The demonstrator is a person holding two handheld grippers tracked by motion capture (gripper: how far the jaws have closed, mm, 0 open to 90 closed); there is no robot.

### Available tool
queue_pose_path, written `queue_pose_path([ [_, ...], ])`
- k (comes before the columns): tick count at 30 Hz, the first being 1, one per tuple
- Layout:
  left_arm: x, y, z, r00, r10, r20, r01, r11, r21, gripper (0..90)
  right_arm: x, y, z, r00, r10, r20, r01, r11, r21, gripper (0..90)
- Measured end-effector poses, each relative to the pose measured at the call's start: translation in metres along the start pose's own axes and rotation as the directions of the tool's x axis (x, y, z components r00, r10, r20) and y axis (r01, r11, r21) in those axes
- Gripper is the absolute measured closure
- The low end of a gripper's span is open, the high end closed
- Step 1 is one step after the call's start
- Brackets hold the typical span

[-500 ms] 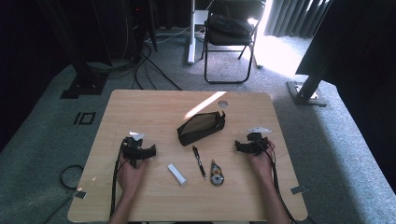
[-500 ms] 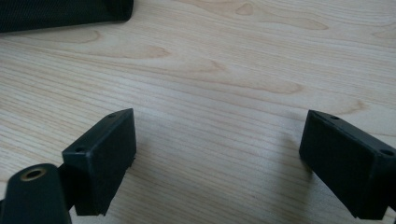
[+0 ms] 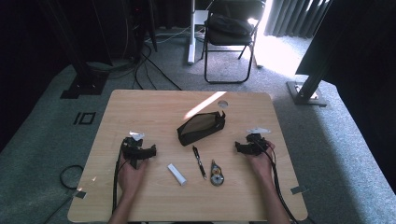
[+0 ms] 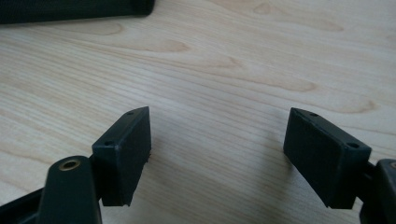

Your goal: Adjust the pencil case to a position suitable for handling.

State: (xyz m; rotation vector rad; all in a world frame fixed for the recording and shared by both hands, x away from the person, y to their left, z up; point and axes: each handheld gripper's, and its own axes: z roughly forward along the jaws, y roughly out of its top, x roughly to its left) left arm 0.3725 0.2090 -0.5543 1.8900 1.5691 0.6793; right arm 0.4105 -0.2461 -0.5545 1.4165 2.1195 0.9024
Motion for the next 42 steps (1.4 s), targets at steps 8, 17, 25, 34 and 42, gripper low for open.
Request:
queue_pose_path([
  [8,0.000,0.000,0.000,1.0000,0.000,0.000,0.000,1.0000,0.000,13.3,0.005,0.012,-0.019,0.9996,-0.006,-0.027,0.003,0.996,-0.091,25.9],
  [17,0.000,0.000,0.000,1.0000,0.000,-0.001,0.000,1.0000,0.001,13.3,0.010,0.020,-0.026,0.9975,-0.044,-0.055,0.038,0.994,-0.107,33.9],
  [25,0.000,0.000,0.000,1.0000,0.002,0.000,-0.002,1.0000,0.001,13.3,0.016,0.032,-0.031,0.9975,-0.042,-0.057,0.034,0.991,-0.133,34.1],
  [34,-0.001,0.000,0.000,1.0000,0.004,0.001,-0.004,1.0000,0.000,13.3,0.020,0.048,-0.035,0.9965,-0.056,-0.063,0.044,0.985,-0.166,34.7],
  [42,-0.001,0.000,0.000,1.0000,0.005,0.002,-0.005,1.0000,0.001,13.3,0.022,0.060,-0.033,0.9959,-0.048,-0.077,0.033,0.982,-0.185,33.8],
])
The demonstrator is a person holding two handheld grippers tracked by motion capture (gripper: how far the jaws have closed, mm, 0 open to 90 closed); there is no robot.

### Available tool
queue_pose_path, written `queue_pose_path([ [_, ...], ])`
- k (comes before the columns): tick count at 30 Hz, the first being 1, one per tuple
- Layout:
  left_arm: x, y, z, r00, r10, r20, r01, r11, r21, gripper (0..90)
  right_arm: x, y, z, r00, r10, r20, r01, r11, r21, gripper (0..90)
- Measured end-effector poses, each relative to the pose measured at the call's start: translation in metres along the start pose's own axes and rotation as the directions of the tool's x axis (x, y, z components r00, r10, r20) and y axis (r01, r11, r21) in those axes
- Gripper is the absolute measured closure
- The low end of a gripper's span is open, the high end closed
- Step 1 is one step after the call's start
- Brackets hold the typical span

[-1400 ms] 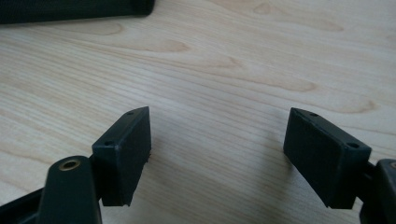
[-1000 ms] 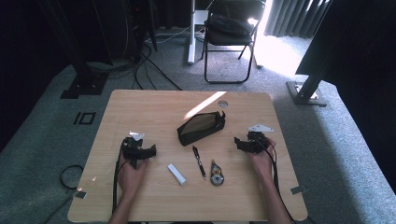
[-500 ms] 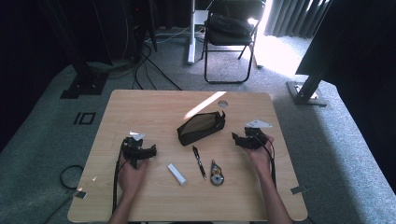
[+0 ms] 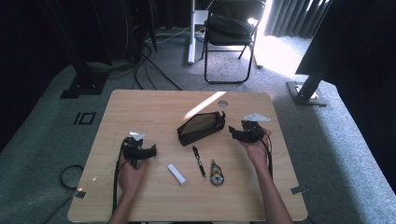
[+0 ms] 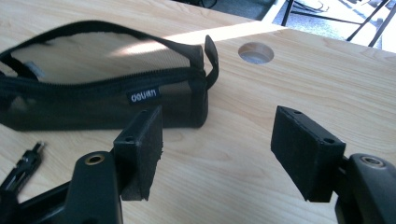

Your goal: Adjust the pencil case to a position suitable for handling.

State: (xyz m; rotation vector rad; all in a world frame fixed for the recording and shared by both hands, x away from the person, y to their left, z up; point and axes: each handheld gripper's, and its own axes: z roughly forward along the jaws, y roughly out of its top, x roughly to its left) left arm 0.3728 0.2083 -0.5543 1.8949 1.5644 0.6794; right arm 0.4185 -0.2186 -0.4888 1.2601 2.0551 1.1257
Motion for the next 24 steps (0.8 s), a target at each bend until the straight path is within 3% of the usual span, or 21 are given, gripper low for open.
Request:
queue_pose_path([
  [4,0.000,0.000,0.000,1.0000,0.000,0.000,0.000,1.0000,-0.001,13.3,0.001,0.004,0.008,0.9998,0.018,-0.006,-0.018,1.000,-0.002,33.6],
  [24,0.000,0.000,0.000,1.0000,0.000,0.002,0.000,1.0000,0.001,13.3,0.015,0.039,0.057,0.9998,-0.019,0.004,0.019,0.999,0.029,32.8],
])
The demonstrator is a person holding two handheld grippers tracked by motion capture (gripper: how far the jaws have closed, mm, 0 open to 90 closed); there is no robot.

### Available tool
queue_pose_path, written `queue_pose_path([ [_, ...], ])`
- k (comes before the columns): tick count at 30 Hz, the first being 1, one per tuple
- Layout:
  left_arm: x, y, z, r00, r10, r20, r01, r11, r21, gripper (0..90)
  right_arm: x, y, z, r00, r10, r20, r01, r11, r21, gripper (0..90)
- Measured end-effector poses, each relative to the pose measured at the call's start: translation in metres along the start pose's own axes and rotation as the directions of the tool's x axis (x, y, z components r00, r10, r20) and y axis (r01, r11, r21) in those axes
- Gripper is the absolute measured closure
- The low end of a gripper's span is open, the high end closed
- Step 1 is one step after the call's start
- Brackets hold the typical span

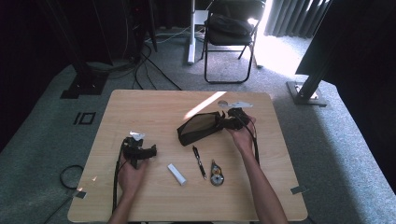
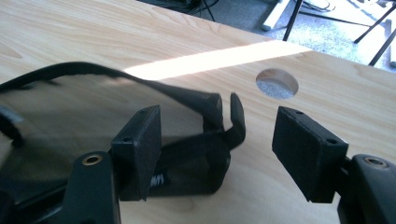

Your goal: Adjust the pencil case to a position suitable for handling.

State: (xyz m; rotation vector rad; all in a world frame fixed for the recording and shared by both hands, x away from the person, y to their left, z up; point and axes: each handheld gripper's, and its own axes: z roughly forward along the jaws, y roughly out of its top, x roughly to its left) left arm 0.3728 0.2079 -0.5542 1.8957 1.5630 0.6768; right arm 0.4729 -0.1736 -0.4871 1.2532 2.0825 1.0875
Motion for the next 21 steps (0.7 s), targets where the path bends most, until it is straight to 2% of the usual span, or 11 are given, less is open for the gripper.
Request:
queue_pose_path([
  [2,0.000,0.000,0.000,1.0000,0.000,0.000,0.000,1.0000,0.000,13.3,-0.002,0.003,0.008,0.9999,0.010,-0.001,-0.010,1.000,0.018,32.8],
  [6,0.000,0.000,0.000,1.0000,0.000,0.000,0.000,1.0000,0.000,13.3,-0.003,0.003,0.012,1.0000,0.006,-0.002,-0.006,0.999,0.041,32.6],
  [7,0.000,0.000,0.000,1.0000,0.000,0.000,0.000,1.0000,0.000,13.3,-0.002,0.002,0.010,0.9999,-0.011,-0.003,0.012,0.999,0.048,32.4],
  [15,0.000,0.000,0.000,1.0000,0.000,0.000,0.000,1.0000,0.000,13.3,0.001,-0.008,-0.004,0.9987,-0.049,-0.012,0.050,0.997,0.059,32.3],
  [17,0.000,0.000,0.000,1.0000,0.001,0.000,-0.001,1.0000,0.000,13.3,0.004,-0.014,-0.014,0.9971,-0.074,-0.018,0.075,0.995,0.060,32.1],
  [21,0.000,0.000,0.000,1.0000,0.001,0.000,-0.001,1.0000,0.000,13.3,0.004,-0.021,-0.024,0.9968,-0.080,-0.004,0.080,0.995,0.065,32.0],
])
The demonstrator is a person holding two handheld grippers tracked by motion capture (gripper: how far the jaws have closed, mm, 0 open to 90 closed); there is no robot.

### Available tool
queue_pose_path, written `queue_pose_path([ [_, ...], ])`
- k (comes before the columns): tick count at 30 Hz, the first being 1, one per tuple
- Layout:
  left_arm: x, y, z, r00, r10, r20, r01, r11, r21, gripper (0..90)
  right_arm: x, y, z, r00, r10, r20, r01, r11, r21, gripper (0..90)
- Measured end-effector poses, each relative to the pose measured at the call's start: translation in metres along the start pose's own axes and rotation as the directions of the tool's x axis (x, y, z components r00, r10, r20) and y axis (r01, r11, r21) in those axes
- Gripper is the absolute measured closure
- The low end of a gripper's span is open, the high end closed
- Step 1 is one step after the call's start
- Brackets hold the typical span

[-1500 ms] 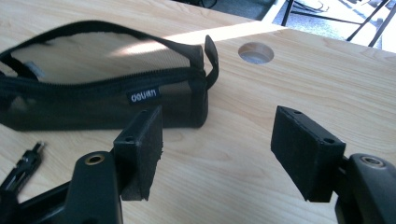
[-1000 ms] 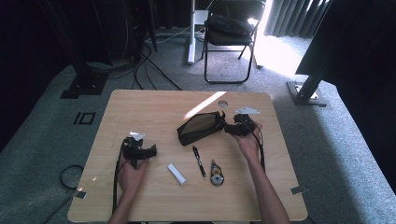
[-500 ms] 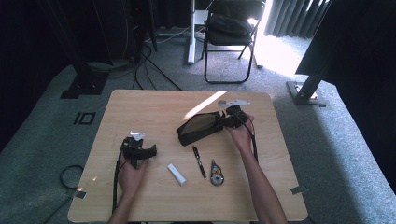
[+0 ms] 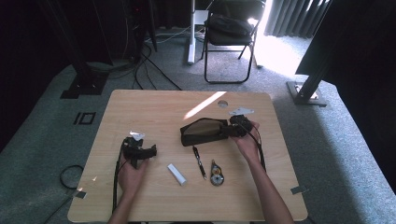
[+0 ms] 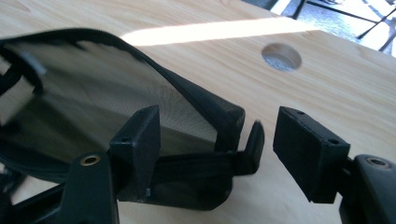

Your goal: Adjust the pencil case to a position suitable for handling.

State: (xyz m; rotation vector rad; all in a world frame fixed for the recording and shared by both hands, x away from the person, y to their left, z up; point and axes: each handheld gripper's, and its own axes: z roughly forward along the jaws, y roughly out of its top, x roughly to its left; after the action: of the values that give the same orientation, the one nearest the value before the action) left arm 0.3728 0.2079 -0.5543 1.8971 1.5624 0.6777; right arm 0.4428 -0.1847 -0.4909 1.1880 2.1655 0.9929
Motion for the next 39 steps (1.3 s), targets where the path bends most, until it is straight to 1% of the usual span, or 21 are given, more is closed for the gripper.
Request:
queue_pose_path([
  [4,0.000,0.000,0.000,1.0000,0.000,0.000,0.000,1.0000,0.000,13.3,-0.002,-0.011,-0.011,0.9997,-0.004,0.026,0.003,1.000,0.006,31.5],
  [9,0.000,0.000,0.000,1.0000,0.000,0.000,0.000,1.0000,0.000,13.3,-0.005,-0.025,-0.026,0.9994,0.018,0.028,-0.018,1.000,-0.007,31.6],
  [12,0.000,0.000,0.000,1.0000,0.000,0.000,0.000,1.0000,0.000,13.3,-0.004,-0.034,-0.032,0.9991,0.008,0.042,-0.008,1.000,0.007,31.5],
  [15,0.000,0.000,0.000,1.0000,0.000,0.000,0.000,1.0000,0.001,13.3,-0.002,-0.036,-0.038,0.9991,0.004,0.042,-0.003,1.000,-0.023,31.7],
  [16,0.000,0.000,0.000,1.0000,0.000,0.000,0.000,1.0000,0.001,13.3,-0.002,-0.036,-0.038,0.9991,0.004,0.042,-0.003,1.000,-0.023,31.7],
  [17,0.000,0.000,0.000,1.0000,0.001,0.001,-0.001,1.0000,0.001,13.3,-0.002,-0.033,-0.040,0.9992,0.004,0.040,-0.003,0.999,-0.038,31.7],
  [18,0.000,0.000,0.000,1.0000,0.001,0.001,-0.001,1.0000,0.001,13.3,-0.002,-0.027,-0.040,0.9996,0.012,0.026,-0.011,0.998,-0.058,31.7],
  [21,0.000,0.000,0.000,1.0000,0.001,0.001,-0.001,1.0000,0.001,13.3,-0.003,-0.016,-0.034,0.9996,0.026,0.008,-0.025,0.997,-0.074,31.7],
  [23,0.000,0.000,0.000,1.0000,0.001,0.001,-0.001,1.0000,0.000,13.3,-0.003,-0.012,-0.026,0.9996,0.029,0.001,-0.029,0.997,-0.067,31.7],
  [25,0.000,0.000,0.000,1.0000,0.001,0.001,-0.001,1.0000,0.001,13.3,-0.004,-0.012,-0.017,0.9995,0.032,-0.005,-0.032,0.999,-0.042,31.8],
  [28,0.000,0.000,0.000,1.0000,0.001,0.001,-0.001,1.0000,0.000,13.3,-0.004,-0.019,-0.009,0.9994,0.036,-0.002,-0.036,0.999,-0.015,34.4],
  [30,0.000,0.000,0.000,1.0000,0.001,0.001,-0.001,1.0000,0.000,13.3,-0.005,-0.025,-0.010,0.9985,0.055,0.002,-0.055,0.998,-0.010,35.1],
  [33,0.000,0.000,0.000,1.0000,0.002,0.001,-0.002,1.0000,0.000,13.3,-0.007,-0.034,-0.016,0.9973,0.073,0.000,-0.073,0.997,-0.009,35.5],
  [39,0.000,0.000,0.000,1.0000,0.002,0.001,-0.002,1.0000,0.000,13.3,-0.006,-0.053,-0.032,0.9985,0.053,0.014,-0.053,0.999,-0.002,35.5],
])
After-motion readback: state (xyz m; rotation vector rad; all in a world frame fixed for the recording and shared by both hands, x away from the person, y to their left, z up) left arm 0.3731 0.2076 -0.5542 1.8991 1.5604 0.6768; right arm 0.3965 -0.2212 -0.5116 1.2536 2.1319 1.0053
